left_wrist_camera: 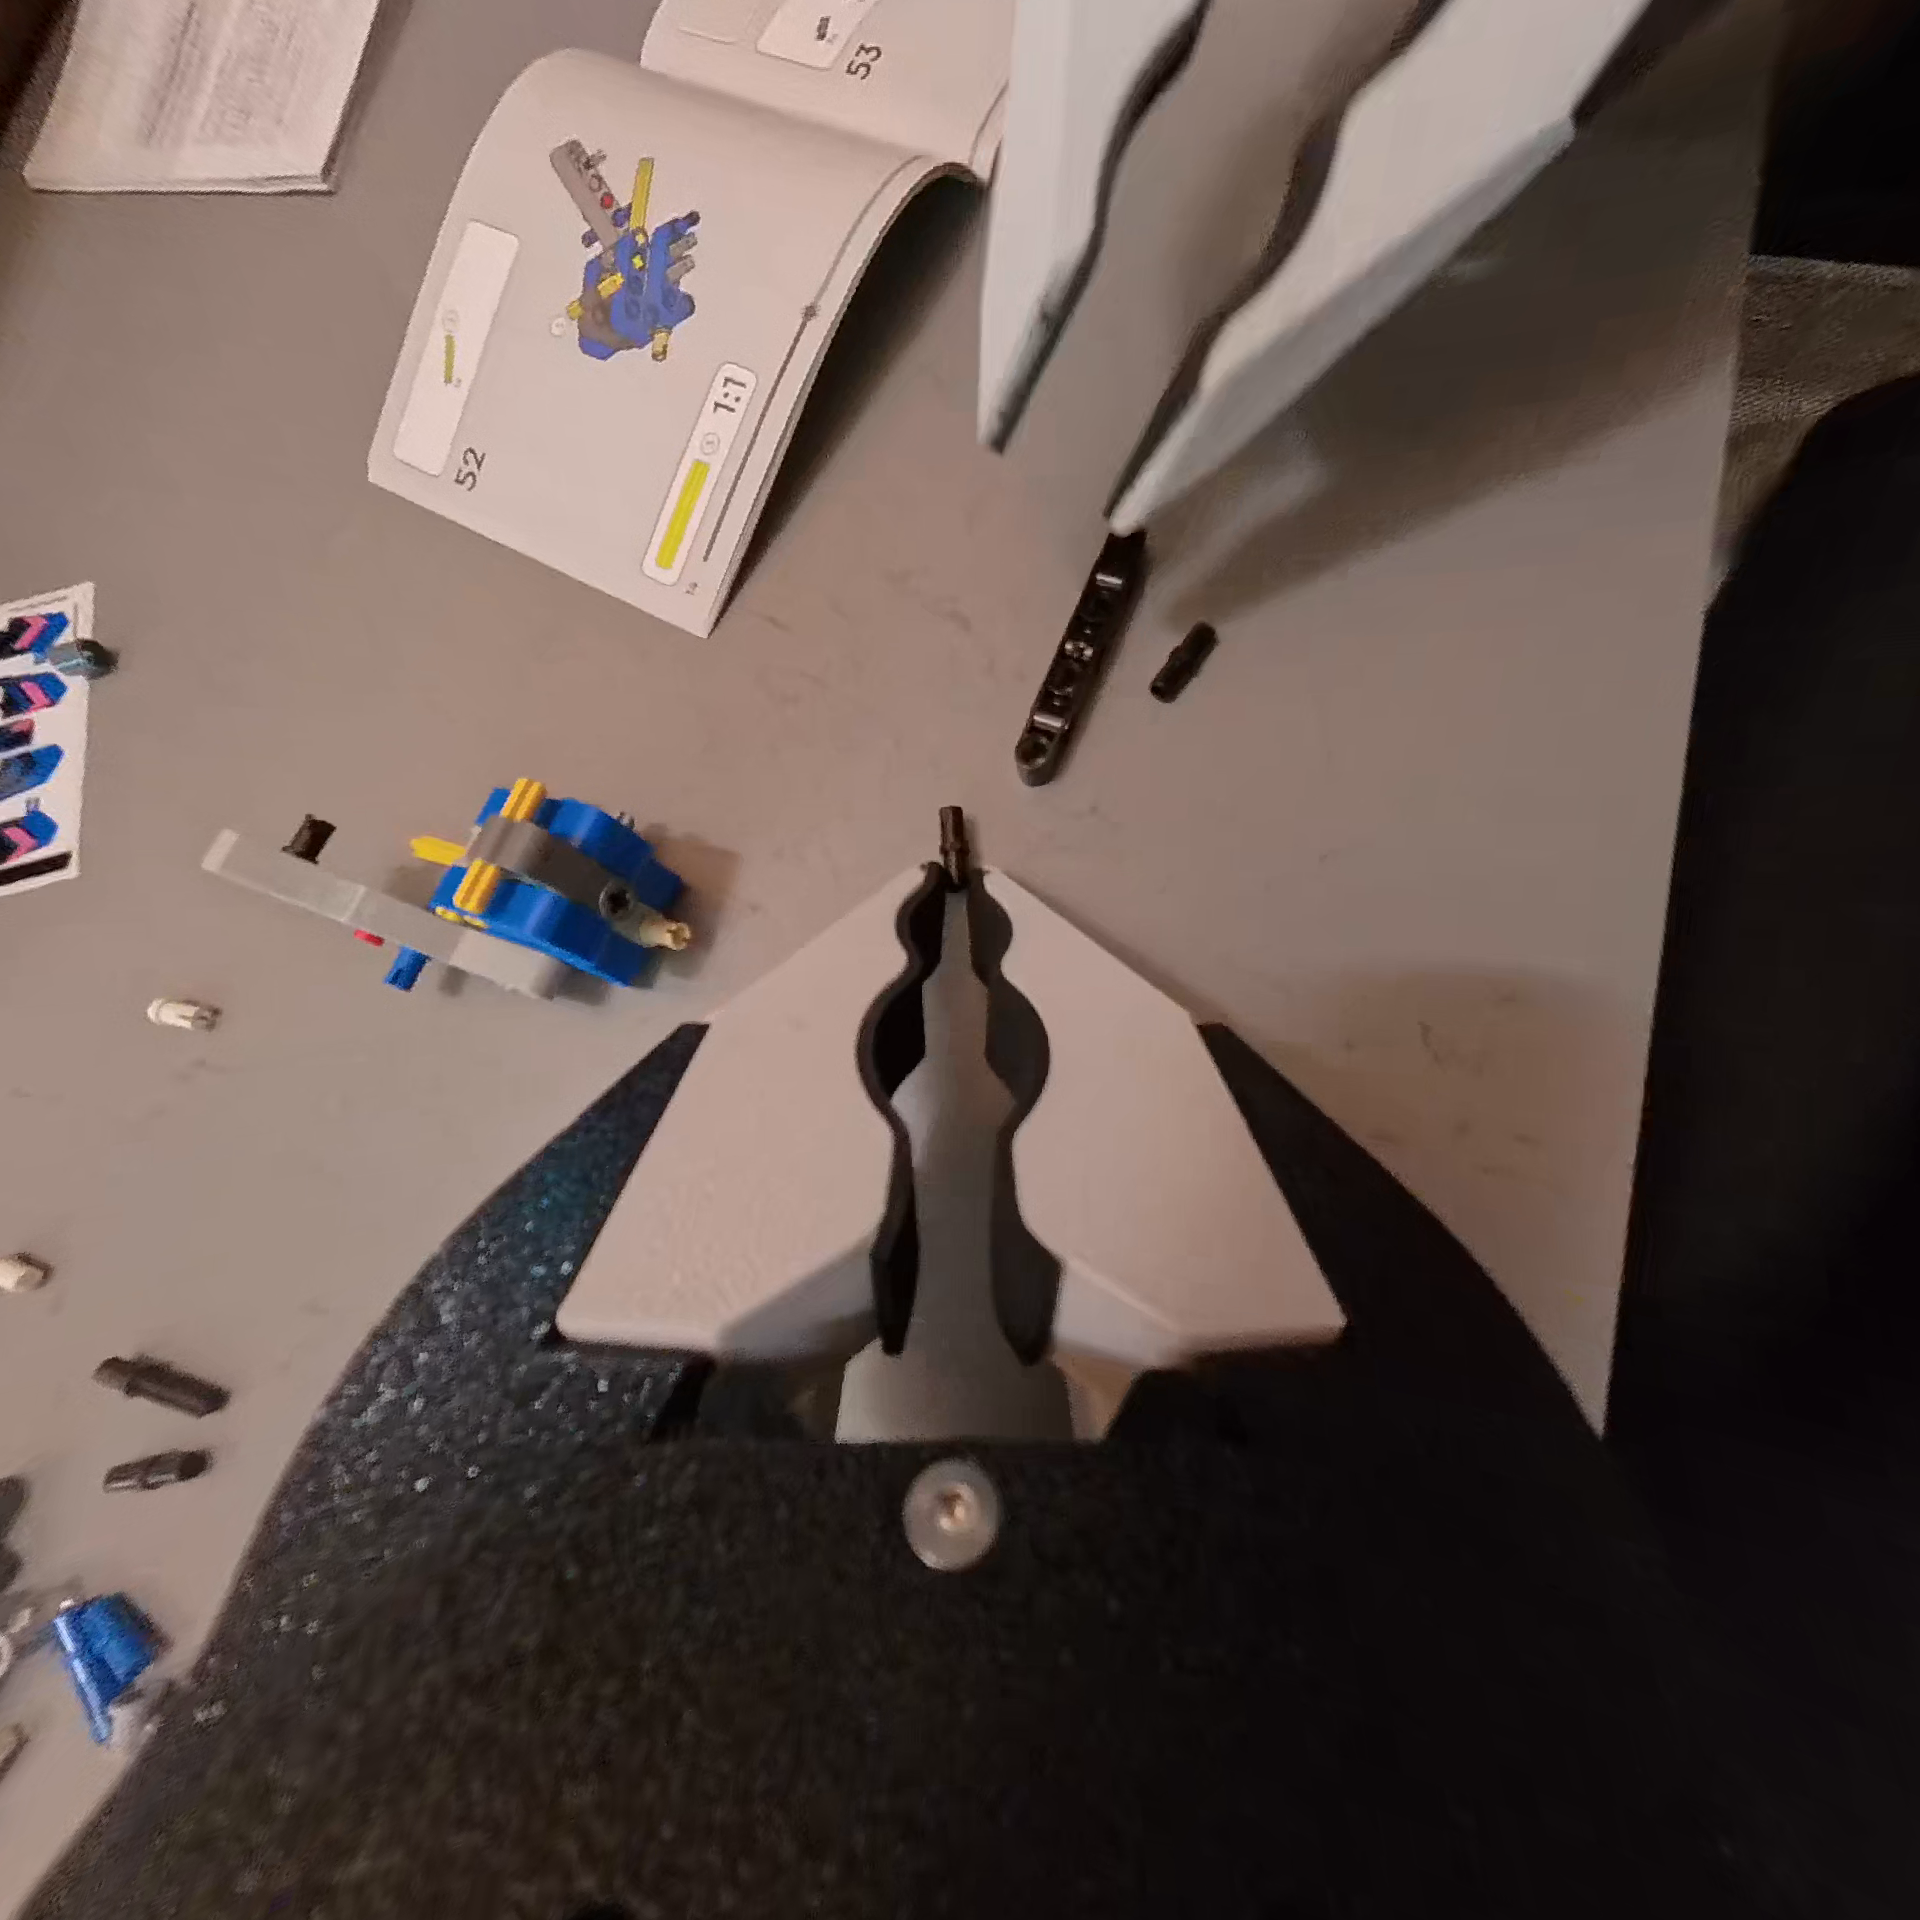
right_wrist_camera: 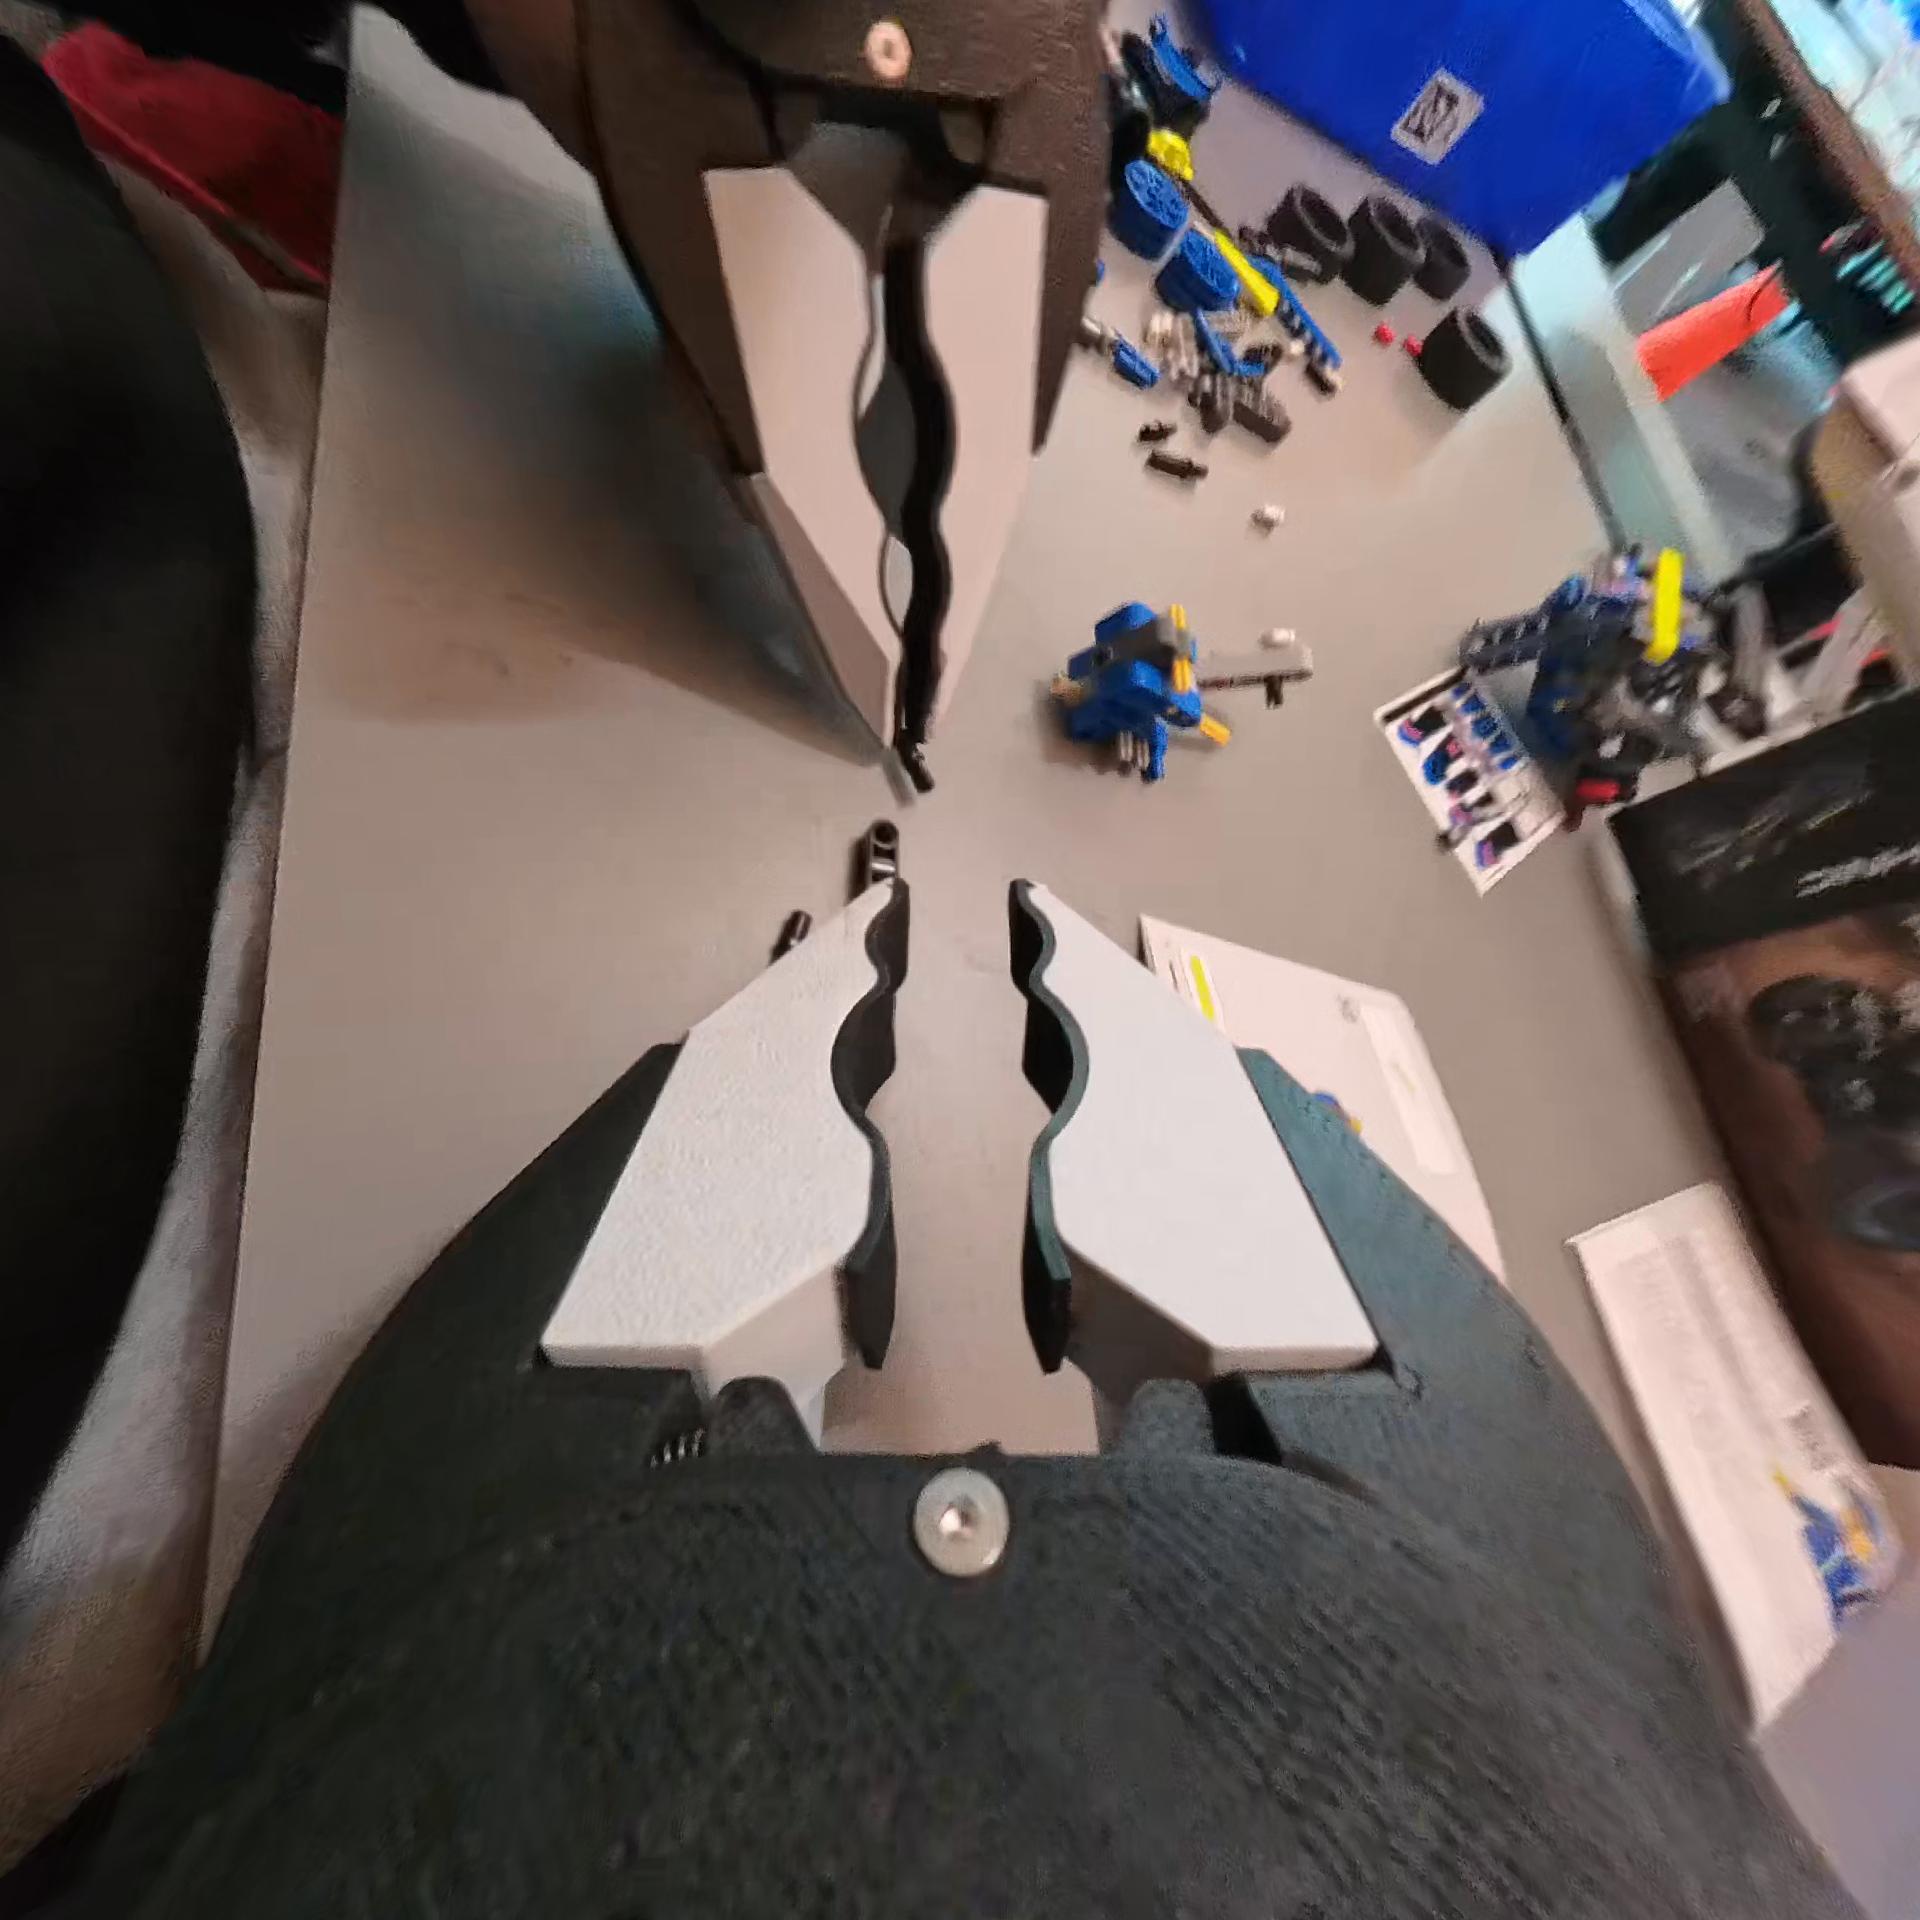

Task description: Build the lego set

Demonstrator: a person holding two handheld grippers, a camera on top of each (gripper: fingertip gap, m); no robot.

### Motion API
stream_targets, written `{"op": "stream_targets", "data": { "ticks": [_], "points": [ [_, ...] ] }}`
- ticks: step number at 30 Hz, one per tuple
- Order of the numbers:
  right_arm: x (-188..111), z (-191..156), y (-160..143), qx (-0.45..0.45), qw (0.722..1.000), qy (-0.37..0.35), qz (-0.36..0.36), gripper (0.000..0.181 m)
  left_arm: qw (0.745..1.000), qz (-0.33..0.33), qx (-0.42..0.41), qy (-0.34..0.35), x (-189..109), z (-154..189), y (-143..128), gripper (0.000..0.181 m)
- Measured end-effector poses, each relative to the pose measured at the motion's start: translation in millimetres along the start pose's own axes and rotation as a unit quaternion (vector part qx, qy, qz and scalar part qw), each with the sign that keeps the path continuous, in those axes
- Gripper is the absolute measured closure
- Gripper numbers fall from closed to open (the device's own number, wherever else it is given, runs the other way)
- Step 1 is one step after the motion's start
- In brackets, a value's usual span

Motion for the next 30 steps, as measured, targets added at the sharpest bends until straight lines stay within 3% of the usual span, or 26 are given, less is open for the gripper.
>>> {"op": "stream_targets", "data": {
  "ticks": [1,8,12,15,17,20,21,26,30],
  "points": [
    [2,-3,4,-0.018,1.000,-0.018,0.001,0.163,1.000,0.006,0.001,0.000,-2,1,2,0.180],
    [10,-15,15,-0.118,0.985,-0.123,-0.016,0.164,0.997,0.077,-0.004,-0.033,-21,12,25,0.180],
    [7,-20,20,-0.139,0.981,-0.133,0.004,0.169,0.996,0.078,0.003,-0.038,-25,17,30,0.180],
    [11,-21,16,-0.154,0.978,-0.136,-0.023,0.168,0.996,0.079,0.004,-0.041,-25,19,32,0.180],
    [10,-21,15,-0.171,0.972,-0.156,-0.029,0.178,0.996,0.076,0.003,-0.045,-24,20,33,0.180],
    [8,-18,16,-0.166,0.970,-0.173,-0.027,0.176,0.996,0.079,-0.007,-0.045,-24,19,34,0.180],
    [6,-16,18,-0.168,0.967,-0.191,-0.019,0.167,0.996,0.078,-0.012,-0.044,-24,18,35,0.180],
    [8,-19,17,-0.169,0.970,-0.172,-0.017,0.178,0.996,0.079,-0.024,-0.046,-23,15,37,0.181],
    [5,-12,18,-0.109,0.980,-0.169,0.009,0.178,0.991,0.127,-0.031,-0.041,-27,11,40,0.180]
  ]
}}
Point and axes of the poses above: each gripper's, where its closed fingertips meet, x out along the fingers, y out of its top, z = x × y across the jaws, the point moved 6 cm from there along -x, back along the fingers, and after that the axes turned 10 degrees about -z, right-handed, at the moved point
